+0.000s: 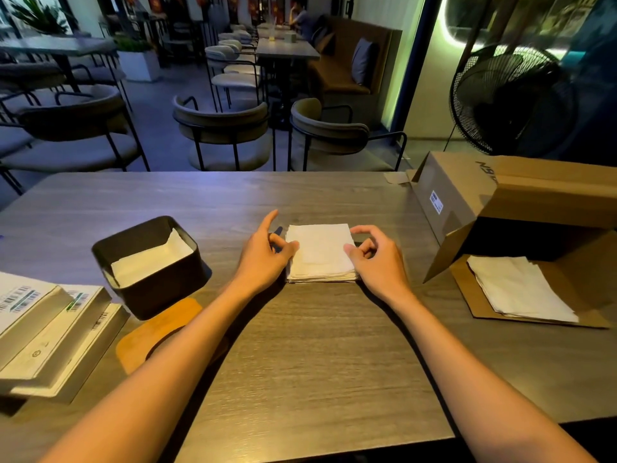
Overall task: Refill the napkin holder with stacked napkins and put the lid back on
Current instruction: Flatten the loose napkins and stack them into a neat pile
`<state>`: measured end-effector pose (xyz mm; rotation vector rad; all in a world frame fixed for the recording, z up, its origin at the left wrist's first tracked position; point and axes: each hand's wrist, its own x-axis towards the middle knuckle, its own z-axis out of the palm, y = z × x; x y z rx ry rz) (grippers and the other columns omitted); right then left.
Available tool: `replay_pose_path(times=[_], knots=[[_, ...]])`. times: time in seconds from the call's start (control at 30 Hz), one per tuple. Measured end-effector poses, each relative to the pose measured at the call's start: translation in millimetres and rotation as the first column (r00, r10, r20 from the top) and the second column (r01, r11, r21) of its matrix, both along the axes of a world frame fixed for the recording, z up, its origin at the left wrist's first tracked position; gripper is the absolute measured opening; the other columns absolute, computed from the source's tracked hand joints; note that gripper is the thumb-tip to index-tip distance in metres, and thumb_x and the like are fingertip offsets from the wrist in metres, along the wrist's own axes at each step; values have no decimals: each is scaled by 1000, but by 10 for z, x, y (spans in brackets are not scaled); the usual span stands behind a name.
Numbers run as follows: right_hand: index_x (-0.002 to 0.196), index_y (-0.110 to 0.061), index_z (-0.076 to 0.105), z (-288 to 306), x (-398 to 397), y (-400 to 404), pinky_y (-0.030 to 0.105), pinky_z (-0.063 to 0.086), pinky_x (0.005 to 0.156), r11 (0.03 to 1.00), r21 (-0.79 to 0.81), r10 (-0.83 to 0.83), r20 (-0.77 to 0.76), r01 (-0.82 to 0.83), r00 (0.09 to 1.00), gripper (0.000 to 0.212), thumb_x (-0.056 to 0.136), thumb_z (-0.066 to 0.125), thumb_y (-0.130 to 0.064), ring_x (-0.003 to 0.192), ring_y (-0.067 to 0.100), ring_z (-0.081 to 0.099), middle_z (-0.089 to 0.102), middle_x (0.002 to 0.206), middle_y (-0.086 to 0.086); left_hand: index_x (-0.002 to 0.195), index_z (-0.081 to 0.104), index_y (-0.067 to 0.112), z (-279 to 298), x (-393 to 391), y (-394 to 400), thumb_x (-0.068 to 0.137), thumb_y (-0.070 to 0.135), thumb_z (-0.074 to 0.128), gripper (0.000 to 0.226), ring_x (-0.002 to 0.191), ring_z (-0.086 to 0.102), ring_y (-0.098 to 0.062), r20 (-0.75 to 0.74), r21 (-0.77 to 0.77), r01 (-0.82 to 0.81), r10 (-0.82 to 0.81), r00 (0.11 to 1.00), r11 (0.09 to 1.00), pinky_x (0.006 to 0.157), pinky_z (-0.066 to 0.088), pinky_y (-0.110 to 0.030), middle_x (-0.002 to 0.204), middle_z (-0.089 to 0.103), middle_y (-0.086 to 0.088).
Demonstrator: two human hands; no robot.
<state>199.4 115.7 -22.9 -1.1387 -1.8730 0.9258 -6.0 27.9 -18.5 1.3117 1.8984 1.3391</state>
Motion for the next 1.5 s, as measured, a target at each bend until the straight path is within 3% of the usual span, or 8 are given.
replay_pose_path(times=[0.1, 0.2, 0.3, 0.5, 0.6, 0.7, 0.93, 1.5], knots=[[117, -33, 63, -55, 23, 15, 46, 42, 99, 994, 107, -12, 162, -5, 987, 23, 94, 69, -29, 79, 16, 63, 64, 69, 0, 151, 32, 27, -4, -5, -17, 94, 30, 64, 65, 86, 63, -4, -233, -47, 2, -13, 972, 999, 98, 43, -40, 80, 69, 11], [121, -36, 61, -53, 18, 6, 40, 38, 90, 983, 185, -52, 284, -1, 958, 27, 95, 66, -40, 93, 19, 55, 59, 72, -6, 149, 34, 29, 52, 18, -38, 96, 35, 59, 59, 98, 61, -13, -396, -109, -1, -42, 917, 994, 88, 25, -36, 85, 68, 12], [124, -34, 61, 5, 13, 0, 36, 35, 83, 968, 250, -77, 329, -8, 941, 31, 95, 63, -44, 99, 19, 50, 59, 78, -8, 150, 32, 28, 113, 34, -40, 94, 43, 58, 63, 112, 52, -21, -520, -116, -89, 16, 854, 989, 82, 21, -36, 100, 65, 9], [129, -14, 64, 199, -282, -4, 36, 31, 100, 825, 540, -109, 446, -170, 888, 34, 103, 49, -29, 121, 20, 53, 63, 127, 3, 149, 37, 24, 202, 262, 120, 101, 41, 41, 51, 131, 38, -18, -762, -13, -51, 23, 647, 999, 98, 22, -38, 144, 46, 1], [151, -13, 46, 99, -381, -13, 43, 25, 117, 827, 438, -31, 662, -353, 749, 47, 106, 38, -26, 146, 21, 36, 45, 156, 5, 157, 22, 21, 73, 326, 213, 105, 40, 26, 55, 150, 18, -18, -747, -246, -5, -186, 638, 969, 118, 12, -46, 162, 25, 1], [163, -20, 22, -60, -352, 34, 45, 9, 125, 916, 216, 81, 726, -338, 683, 55, 109, 24, -32, 157, 15, 14, 21, 170, -2, 159, 1, 26, -79, 272, 239, 105, 47, 10, 58, 153, -4, -13, -673, -458, 23, -364, 644, 888, 122, 3, -45, 166, -1, 8], [165, -26, 5, -83, -353, 64, 44, -5, 127, 949, 95, 143, 723, -301, 676, 57, 109, 15, -35, 158, 10, -3, 2, 172, -7, 158, 0, 27, -127, 241, 234, 103, 51, 6, 60, 152, -3, -10, -715, -422, 16, -344, 609, 906, 124, 3, -42, 165, -3, 9], [164, -26, 11, -96, -289, -77, 43, -6, 127, 951, 82, 157, 704, -299, 692, 56, 109, 16, -33, 158, 11, -2, 4, 172, -5, 159, 2, 27, -106, 328, 104, 102, 52, 8, 62, 152, 1, -12, -678, -477, 7, -373, 633, 879, 121, 8, -45, 166, 3, 8]])
